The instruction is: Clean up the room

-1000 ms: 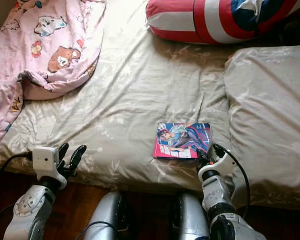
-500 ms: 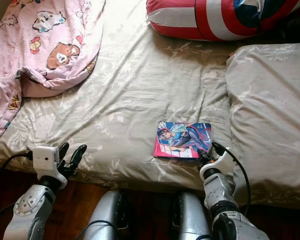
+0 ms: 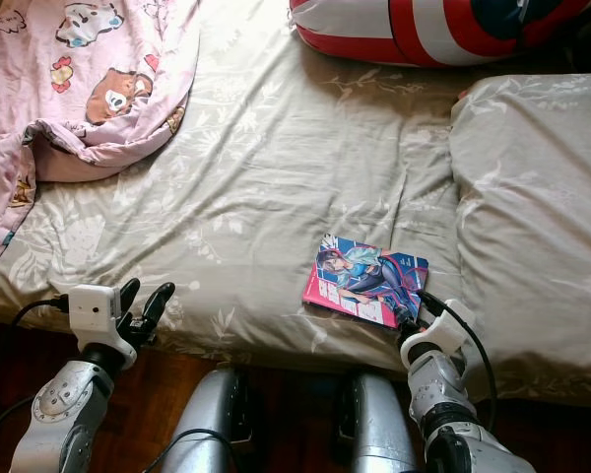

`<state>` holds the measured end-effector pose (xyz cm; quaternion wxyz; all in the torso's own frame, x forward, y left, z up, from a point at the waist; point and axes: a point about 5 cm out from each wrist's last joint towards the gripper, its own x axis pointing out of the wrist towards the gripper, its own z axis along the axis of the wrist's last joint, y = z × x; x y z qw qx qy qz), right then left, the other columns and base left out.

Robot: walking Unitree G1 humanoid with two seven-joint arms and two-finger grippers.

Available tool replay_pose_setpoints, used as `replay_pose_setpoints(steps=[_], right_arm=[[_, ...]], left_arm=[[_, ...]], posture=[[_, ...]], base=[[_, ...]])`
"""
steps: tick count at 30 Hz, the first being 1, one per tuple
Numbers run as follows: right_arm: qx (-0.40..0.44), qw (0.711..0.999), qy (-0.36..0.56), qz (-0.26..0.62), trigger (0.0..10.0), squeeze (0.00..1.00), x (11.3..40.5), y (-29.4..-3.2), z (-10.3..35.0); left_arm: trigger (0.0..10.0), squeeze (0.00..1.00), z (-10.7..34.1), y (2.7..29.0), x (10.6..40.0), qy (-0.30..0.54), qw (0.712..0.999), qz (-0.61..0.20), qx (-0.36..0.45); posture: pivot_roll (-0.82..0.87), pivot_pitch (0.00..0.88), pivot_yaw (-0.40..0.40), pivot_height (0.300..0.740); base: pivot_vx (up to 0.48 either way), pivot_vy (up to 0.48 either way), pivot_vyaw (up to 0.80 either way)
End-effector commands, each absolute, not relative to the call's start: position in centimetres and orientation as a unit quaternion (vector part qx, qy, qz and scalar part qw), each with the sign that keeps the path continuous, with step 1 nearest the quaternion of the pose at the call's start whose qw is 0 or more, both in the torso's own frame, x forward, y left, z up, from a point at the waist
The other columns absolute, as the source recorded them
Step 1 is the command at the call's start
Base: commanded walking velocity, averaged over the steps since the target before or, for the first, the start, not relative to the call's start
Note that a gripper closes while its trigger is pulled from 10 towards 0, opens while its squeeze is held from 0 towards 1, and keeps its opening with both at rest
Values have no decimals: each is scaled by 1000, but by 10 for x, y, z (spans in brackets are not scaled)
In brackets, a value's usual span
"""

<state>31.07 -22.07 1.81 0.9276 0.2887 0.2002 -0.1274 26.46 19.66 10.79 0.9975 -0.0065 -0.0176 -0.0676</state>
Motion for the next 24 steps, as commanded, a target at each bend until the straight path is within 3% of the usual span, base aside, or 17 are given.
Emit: replay_pose_setpoints(steps=[1,24], right_arm=[[287,921,223,-139,10000,0,300,-221,6],[287,921,223,-139,10000,0,300,-221,6]], left_arm=[[10000,0,99,200,260,2,998,-59,-5],[10000,0,99,200,260,2,998,-59,-5]], posture=[[222,382,103,634],[222,382,103,634]], base=[[0,0,0],[0,0,0]])
